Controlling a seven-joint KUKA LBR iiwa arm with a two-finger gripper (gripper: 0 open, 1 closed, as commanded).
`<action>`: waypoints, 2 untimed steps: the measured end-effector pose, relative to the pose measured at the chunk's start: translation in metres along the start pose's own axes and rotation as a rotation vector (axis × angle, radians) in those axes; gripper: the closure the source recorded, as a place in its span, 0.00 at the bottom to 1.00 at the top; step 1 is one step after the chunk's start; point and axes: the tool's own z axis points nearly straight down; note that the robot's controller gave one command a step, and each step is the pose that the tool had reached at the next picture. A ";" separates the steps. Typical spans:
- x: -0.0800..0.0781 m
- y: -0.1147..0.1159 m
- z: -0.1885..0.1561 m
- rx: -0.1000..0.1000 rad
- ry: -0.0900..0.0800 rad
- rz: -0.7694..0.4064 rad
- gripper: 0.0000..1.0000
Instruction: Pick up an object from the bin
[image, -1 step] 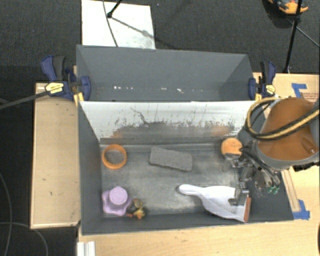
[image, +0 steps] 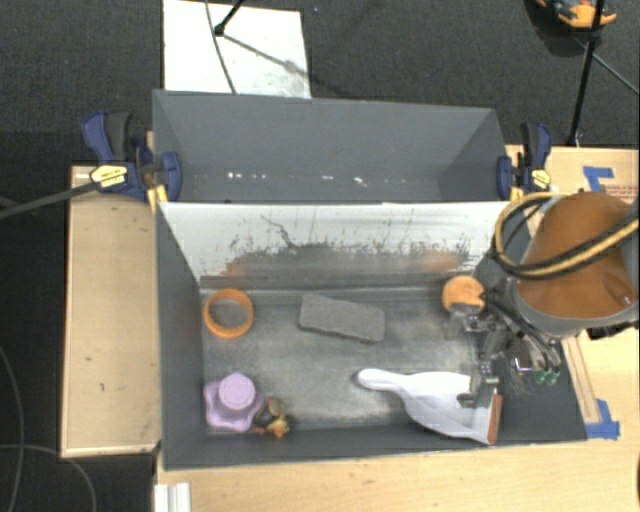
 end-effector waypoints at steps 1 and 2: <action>-0.005 0.009 0.041 0.001 -0.007 -0.061 0.00; -0.005 0.023 0.082 -0.001 -0.001 0.011 1.00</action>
Offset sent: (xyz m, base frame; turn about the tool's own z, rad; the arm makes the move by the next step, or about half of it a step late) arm 0.0042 0.0230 -0.0822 0.0136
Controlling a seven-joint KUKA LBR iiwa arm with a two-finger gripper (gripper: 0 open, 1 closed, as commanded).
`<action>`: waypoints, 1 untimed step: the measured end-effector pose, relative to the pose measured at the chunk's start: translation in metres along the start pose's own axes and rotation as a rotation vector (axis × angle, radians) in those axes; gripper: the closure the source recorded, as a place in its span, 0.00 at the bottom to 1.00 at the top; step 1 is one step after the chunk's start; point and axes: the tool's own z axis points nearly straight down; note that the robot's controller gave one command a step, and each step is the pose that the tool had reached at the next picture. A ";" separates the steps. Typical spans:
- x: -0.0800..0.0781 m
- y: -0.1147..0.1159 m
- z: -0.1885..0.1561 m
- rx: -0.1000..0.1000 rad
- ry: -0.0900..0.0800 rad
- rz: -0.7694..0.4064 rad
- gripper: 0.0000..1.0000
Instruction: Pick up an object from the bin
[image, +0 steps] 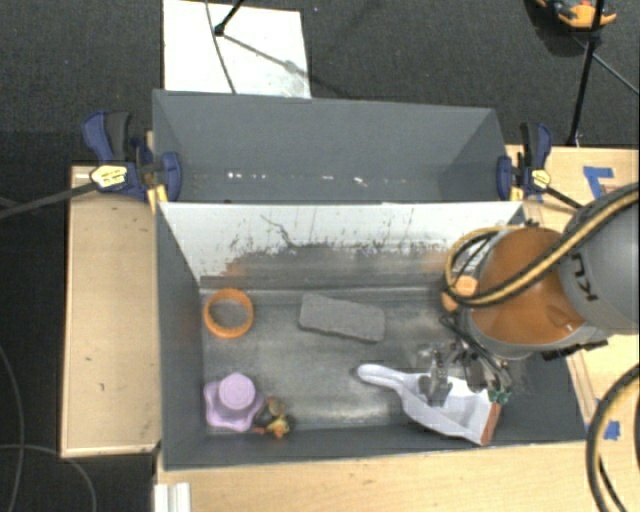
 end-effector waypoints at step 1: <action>0.000 0.000 0.000 0.000 0.000 -0.001 1.00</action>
Offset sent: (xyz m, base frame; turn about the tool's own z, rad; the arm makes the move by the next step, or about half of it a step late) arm 0.0206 -0.0062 0.0888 -0.0263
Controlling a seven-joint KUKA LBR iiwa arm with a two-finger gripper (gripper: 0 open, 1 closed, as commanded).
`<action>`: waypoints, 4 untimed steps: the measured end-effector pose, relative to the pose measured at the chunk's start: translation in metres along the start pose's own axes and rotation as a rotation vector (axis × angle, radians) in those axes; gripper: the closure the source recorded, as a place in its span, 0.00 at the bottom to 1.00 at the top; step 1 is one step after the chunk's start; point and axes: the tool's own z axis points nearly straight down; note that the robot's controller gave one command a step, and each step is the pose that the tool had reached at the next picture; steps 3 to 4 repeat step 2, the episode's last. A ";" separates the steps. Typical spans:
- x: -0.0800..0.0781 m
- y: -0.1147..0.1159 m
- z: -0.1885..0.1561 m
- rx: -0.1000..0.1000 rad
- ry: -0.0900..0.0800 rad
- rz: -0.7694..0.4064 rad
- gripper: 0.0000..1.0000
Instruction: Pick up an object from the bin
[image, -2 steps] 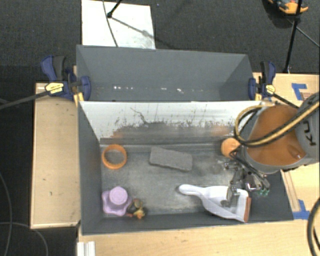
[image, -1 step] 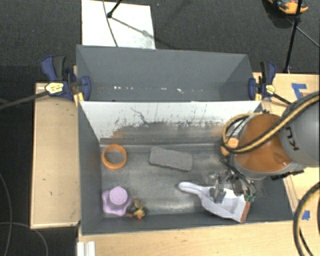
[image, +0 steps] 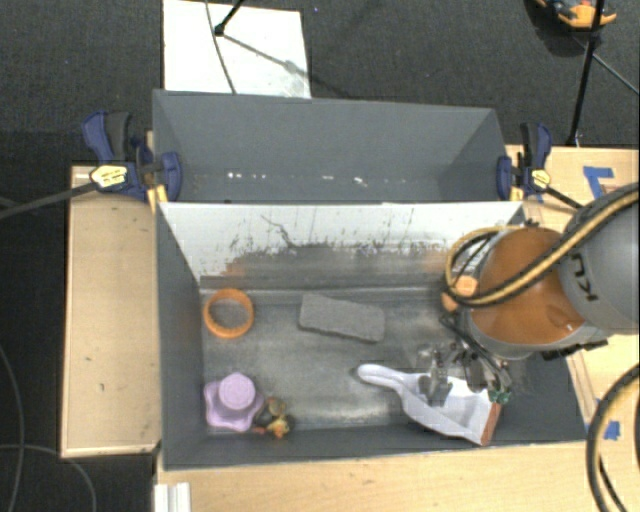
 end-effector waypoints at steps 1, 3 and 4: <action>-0.005 -0.002 -0.031 -0.001 0.013 -0.005 1.00; -0.043 0.015 -0.147 0.000 0.000 -0.068 1.00; -0.043 0.015 -0.147 0.000 0.000 -0.068 1.00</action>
Offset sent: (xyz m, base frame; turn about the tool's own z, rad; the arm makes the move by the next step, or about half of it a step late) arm 0.0417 0.0149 0.1468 -0.0696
